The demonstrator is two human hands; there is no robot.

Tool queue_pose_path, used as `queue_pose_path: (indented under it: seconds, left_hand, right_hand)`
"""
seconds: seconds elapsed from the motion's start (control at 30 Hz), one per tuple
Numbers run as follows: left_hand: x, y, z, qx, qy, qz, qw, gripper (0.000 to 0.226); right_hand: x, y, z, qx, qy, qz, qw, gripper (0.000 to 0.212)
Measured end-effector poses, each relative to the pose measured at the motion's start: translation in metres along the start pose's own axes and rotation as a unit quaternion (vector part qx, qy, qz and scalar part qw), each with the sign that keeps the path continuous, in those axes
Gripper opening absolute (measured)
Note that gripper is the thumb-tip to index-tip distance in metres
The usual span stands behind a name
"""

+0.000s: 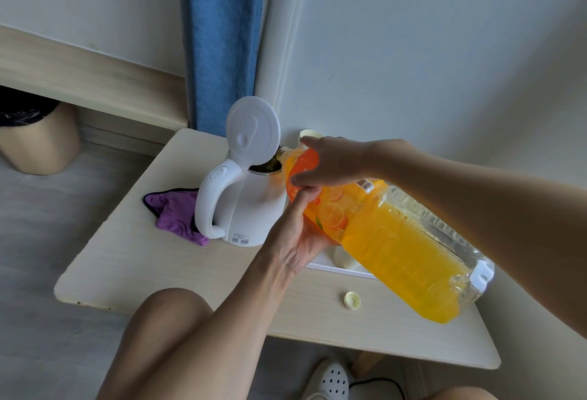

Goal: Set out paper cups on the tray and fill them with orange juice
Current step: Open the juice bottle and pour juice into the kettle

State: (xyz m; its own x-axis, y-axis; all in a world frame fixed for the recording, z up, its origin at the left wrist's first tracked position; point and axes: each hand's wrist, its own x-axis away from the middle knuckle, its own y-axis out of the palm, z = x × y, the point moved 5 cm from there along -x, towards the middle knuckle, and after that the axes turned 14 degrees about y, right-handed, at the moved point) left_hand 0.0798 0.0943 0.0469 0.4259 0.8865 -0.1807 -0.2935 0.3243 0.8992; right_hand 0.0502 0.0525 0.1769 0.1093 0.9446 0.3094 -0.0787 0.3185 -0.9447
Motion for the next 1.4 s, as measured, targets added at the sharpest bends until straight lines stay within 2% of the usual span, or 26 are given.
queue_pose_path:
  seconds: [0.3, 0.77, 0.9, 1.23, 1.4]
  left_hand:
    - [0.001, 0.001, 0.0, 0.008, 0.006, -0.002, 1.0, 0.098]
    - [0.0, 0.006, -0.002, 0.029, 0.019, -0.022, 0.999, 0.075]
    - [0.0, 0.009, -0.002, 0.035, 0.024, -0.033, 0.999, 0.061]
    - [0.001, 0.01, -0.001, 0.031, 0.027, -0.022, 0.999, 0.062]
    - [0.0, 0.009, -0.001, 0.029, 0.026, -0.013, 0.999, 0.078]
  right_hand:
    - [-0.001, 0.001, -0.001, -0.002, -0.004, 0.0, 1.0, 0.08]
    - [-0.005, 0.002, -0.001, 0.011, -0.009, 0.003, 1.0, 0.082]
    - [-0.007, 0.002, 0.0, 0.013, -0.008, 0.004, 1.0, 0.082]
    - [-0.009, 0.003, 0.0, 0.015, -0.005, 0.002, 1.0, 0.081]
    - [-0.01, 0.003, 0.0, 0.02, -0.004, 0.002, 1.0, 0.082]
